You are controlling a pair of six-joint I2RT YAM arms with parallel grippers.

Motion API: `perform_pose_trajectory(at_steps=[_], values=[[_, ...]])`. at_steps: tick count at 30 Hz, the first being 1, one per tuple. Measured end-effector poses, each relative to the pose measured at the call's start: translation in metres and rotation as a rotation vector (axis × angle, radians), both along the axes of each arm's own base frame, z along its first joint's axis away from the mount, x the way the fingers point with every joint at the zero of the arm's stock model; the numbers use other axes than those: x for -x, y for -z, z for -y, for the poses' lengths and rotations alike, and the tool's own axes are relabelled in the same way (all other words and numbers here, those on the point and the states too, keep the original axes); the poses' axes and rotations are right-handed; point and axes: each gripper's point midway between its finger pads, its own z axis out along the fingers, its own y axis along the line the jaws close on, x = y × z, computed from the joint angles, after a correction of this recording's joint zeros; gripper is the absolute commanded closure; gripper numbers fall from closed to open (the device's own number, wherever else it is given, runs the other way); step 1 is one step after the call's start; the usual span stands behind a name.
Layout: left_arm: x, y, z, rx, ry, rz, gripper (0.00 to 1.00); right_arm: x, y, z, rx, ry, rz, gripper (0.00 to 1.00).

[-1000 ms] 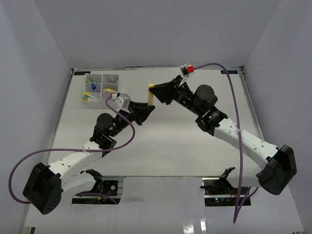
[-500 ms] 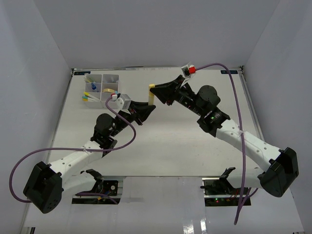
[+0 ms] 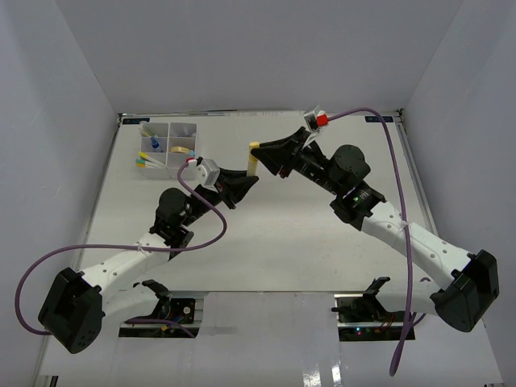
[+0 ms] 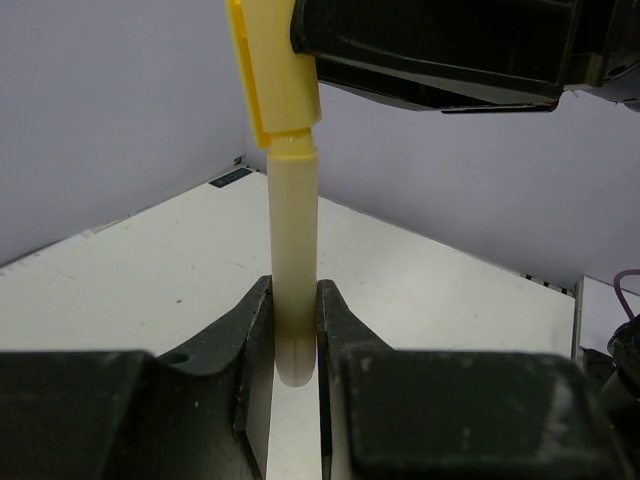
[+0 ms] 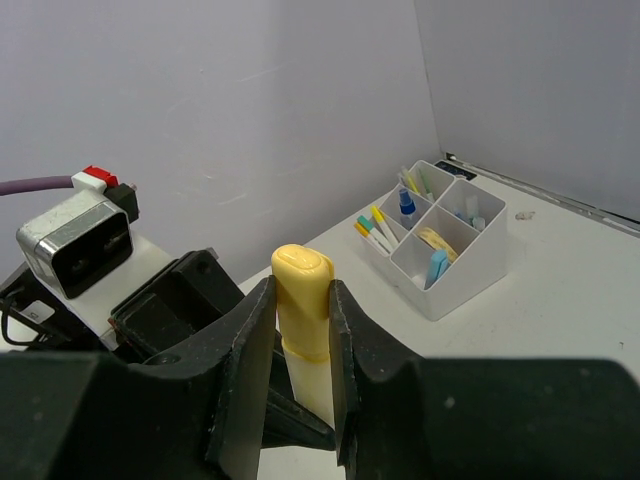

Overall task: Sort the stationery into containers
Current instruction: Close the pen cap on the pen.

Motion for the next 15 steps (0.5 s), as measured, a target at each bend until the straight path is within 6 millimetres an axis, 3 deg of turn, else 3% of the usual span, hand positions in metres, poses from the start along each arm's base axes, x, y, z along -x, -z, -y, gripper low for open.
perform_pose_trajectory(at_steps=[15], values=[[0.0027,-0.0061,0.0006,0.011,0.012,0.027,1.00,0.0073,-0.0018,0.0029,0.003,-0.017,0.028,0.63]])
